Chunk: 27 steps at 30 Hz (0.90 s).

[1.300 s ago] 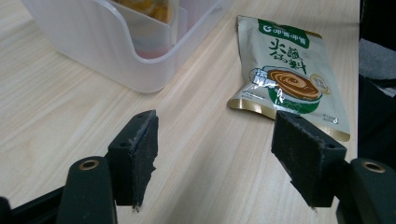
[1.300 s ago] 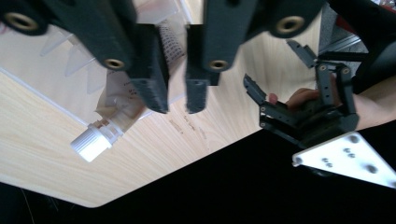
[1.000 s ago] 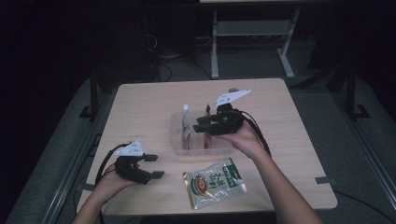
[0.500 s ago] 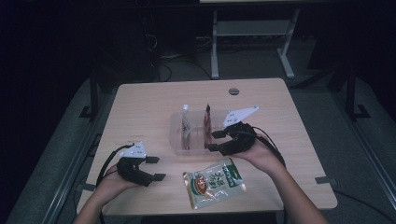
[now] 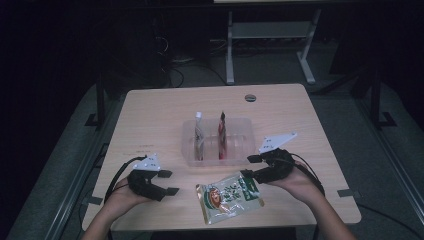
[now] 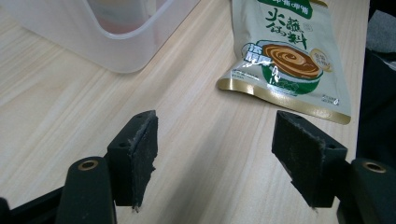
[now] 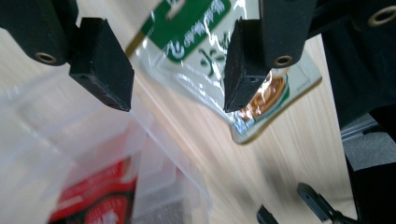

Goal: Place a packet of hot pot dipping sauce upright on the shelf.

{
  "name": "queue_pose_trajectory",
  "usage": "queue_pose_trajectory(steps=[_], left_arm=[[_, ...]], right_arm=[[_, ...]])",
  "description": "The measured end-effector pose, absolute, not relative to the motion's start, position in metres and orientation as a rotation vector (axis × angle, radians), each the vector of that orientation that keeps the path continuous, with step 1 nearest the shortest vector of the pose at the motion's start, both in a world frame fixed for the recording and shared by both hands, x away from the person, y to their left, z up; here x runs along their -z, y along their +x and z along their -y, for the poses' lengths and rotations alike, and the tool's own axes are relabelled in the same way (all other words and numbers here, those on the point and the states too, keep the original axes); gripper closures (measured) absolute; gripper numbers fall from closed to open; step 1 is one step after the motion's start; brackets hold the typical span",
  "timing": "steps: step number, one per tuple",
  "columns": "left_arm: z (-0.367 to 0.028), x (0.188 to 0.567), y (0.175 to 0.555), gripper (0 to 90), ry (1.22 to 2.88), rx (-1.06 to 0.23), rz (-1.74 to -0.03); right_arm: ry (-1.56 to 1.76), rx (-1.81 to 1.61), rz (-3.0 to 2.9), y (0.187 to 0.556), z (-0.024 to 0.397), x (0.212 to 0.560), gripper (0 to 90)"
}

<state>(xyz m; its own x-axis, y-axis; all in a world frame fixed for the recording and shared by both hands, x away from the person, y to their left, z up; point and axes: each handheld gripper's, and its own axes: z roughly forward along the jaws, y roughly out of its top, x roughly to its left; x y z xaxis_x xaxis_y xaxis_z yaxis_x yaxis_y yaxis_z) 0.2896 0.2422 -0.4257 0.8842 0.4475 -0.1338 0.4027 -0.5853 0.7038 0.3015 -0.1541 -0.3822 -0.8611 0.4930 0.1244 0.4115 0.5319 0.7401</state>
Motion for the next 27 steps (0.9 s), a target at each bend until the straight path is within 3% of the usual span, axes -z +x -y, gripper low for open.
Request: queue_pose_trajectory(steps=[10,27], left_arm=[[-0.231,0.423,0.282,41.8,2.269,-0.051,-0.56],[-0.156,0.433,0.281,21.9,2.332,-0.025,-0.403]], right_arm=[[0.898,-1.212,-2.629,0.287,0.186,0.397,39.8],[1.066,-1.159,-2.628,0.264,0.217,0.424,36.1]])
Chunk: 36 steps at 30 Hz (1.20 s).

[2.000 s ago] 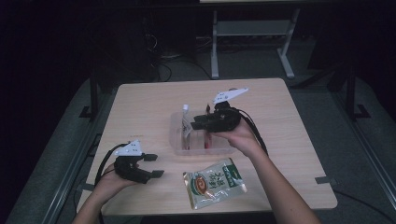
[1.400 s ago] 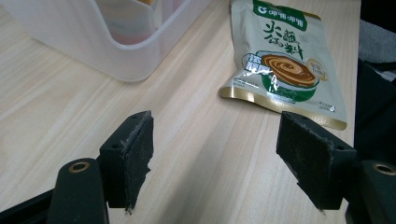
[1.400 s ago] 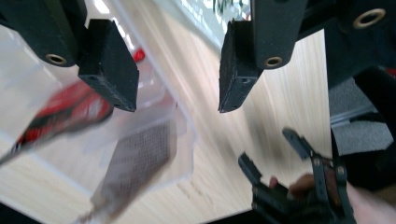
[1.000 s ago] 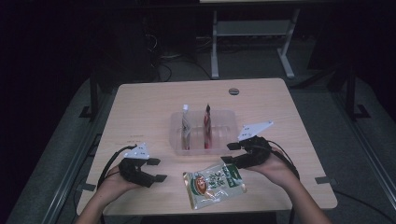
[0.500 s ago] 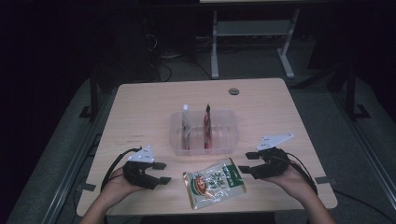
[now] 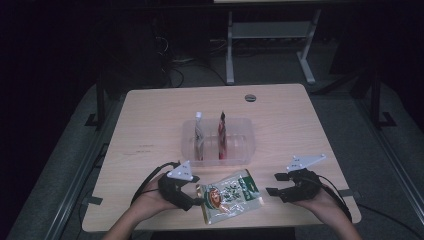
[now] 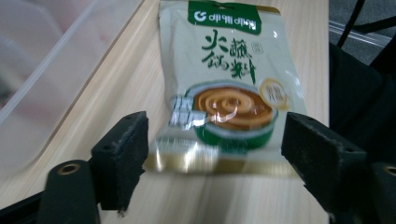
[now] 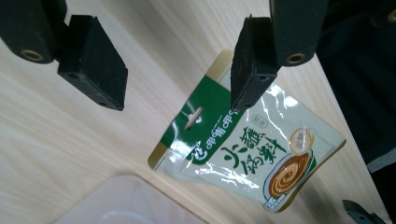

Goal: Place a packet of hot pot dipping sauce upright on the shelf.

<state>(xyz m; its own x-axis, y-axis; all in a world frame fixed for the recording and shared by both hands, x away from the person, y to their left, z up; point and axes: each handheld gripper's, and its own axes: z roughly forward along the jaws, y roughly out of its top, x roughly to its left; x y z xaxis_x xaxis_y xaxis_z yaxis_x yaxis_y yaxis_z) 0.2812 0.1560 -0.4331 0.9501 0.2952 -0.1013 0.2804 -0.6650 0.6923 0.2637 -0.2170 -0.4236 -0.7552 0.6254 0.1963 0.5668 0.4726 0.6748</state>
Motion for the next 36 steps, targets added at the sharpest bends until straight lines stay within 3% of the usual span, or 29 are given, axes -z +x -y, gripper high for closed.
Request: queue_pose_trajectory(steps=[11,24,32,33,34,36], left_arm=[[-0.11,0.453,0.288,14.3,2.419,0.003,-0.356],[-0.11,0.463,0.286,15.4,2.441,-0.019,-0.376],[-0.113,0.459,0.287,33.2,2.445,-0.051,-0.383],[-0.114,0.459,0.287,37.8,2.443,-0.05,-0.392],[-0.117,0.458,0.289,50.4,2.444,-0.063,-0.389],[-0.119,0.458,0.291,61.9,2.435,-0.054,-0.395]], right_arm=[[1.064,-1.166,-2.626,0.264,0.218,0.425,35.6],[1.066,-1.169,-2.617,0.263,0.216,0.425,35.6],[1.064,-1.166,-2.613,0.263,0.216,0.425,35.7],[1.063,-1.164,-2.615,0.263,0.216,0.425,35.8],[1.066,-1.16,-2.615,0.263,0.217,0.425,36.0],[1.071,-1.161,-2.615,0.263,0.216,0.425,36.1]])
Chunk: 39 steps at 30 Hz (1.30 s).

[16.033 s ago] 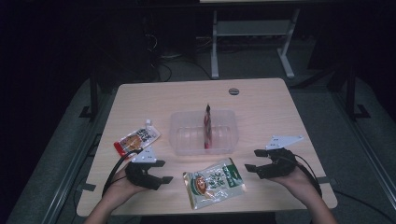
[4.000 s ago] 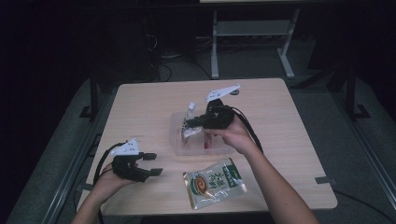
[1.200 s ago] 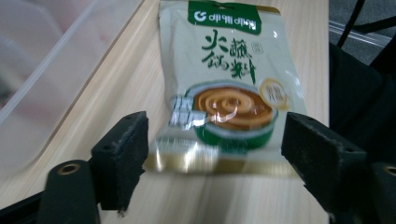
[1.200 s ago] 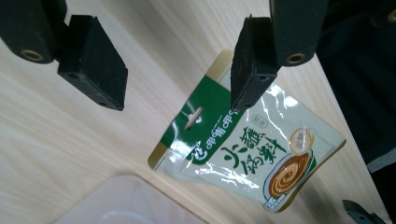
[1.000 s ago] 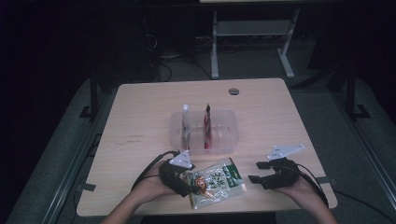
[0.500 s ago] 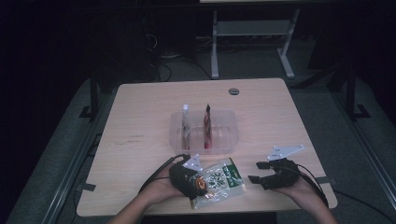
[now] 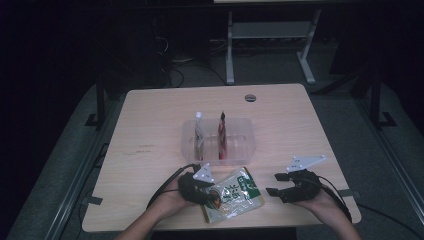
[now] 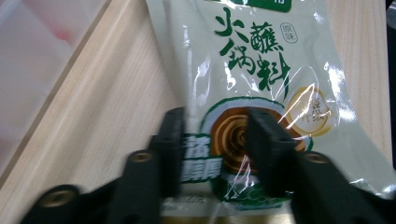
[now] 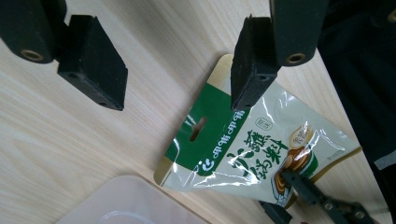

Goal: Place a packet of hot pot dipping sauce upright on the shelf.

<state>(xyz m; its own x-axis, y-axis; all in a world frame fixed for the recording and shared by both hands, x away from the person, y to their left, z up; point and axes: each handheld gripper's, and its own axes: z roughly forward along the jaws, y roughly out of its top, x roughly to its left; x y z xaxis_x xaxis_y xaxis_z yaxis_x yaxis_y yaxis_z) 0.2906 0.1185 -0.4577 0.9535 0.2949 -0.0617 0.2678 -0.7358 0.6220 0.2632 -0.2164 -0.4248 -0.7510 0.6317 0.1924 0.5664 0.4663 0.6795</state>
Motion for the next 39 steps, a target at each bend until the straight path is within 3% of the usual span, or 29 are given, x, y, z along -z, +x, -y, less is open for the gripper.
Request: queue_pose_trajectory(steps=[5,8,18,27,34,39], left_arm=[[-0.121,0.455,0.292,83.4,2.442,-0.042,-0.362],[-0.124,0.455,0.293,87.5,2.428,-0.028,-0.351],[-0.133,0.452,0.293,90.0,2.313,0.035,-0.333],[-0.141,0.436,0.289,90.0,2.236,0.037,-0.301],[-0.147,0.426,0.284,90.0,2.185,0.038,-0.274],[-0.149,0.422,0.282,90.0,2.172,0.033,-0.259]], right_arm=[[1.068,-1.159,-2.616,0.264,0.216,0.425,36.1],[1.068,-1.16,-2.616,0.264,0.217,0.426,36.1],[1.096,-1.189,-2.609,0.265,0.221,0.425,38.0],[1.159,-1.28,-2.639,0.269,0.219,0.423,32.6],[1.144,-1.471,-2.698,0.282,0.21,0.422,42.5],[1.09,-1.498,-2.757,0.289,0.193,0.42,44.3]])
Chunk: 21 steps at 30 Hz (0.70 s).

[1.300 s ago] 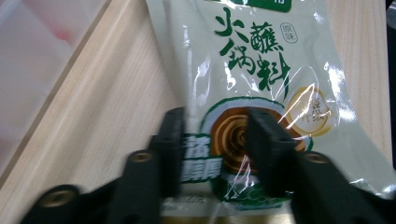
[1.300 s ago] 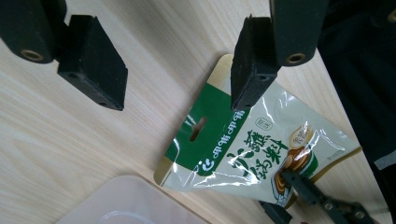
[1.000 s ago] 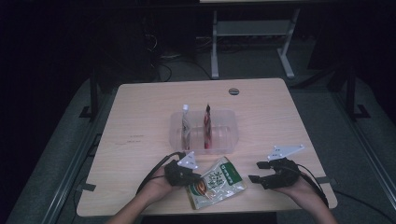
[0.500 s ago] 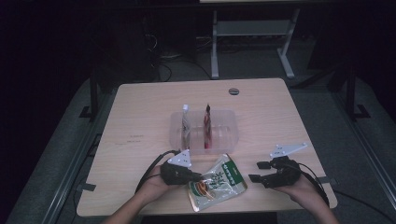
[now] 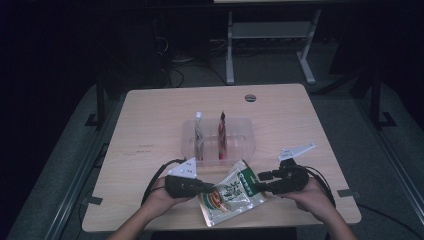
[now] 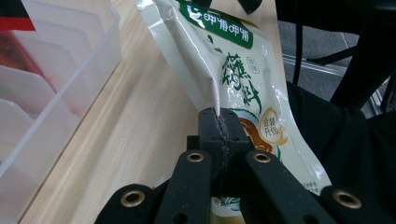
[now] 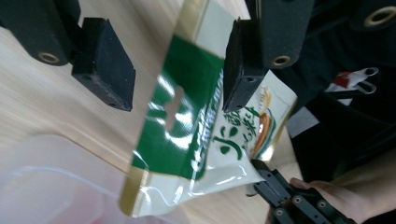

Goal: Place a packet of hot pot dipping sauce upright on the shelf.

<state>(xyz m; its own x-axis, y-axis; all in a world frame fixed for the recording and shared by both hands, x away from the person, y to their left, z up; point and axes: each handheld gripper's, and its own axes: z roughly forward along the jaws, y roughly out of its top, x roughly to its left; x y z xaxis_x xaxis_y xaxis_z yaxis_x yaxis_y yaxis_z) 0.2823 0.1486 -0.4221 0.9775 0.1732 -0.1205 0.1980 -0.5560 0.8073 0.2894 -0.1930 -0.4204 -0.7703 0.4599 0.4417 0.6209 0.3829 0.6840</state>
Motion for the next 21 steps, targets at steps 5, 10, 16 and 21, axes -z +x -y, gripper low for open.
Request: queue_pose_trajectory(steps=[5,10,16,21], left_arm=[[-0.149,0.421,0.28,90.0,2.16,0.03,-0.255],[-0.15,0.419,0.28,90.0,2.141,0.02,-0.249],[-0.148,0.418,0.279,90.0,2.134,0.027,-0.238],[-0.148,0.417,0.28,90.0,2.131,0.025,-0.245]], right_arm=[[-0.944,1.338,2.404,0.296,0.186,0.423,50.3],[-0.96,1.35,2.362,0.3,0.191,0.427,50.4],[-0.938,1.366,2.274,0.304,0.195,0.431,48.6],[-0.906,1.347,2.326,0.299,0.185,0.428,55.4]])
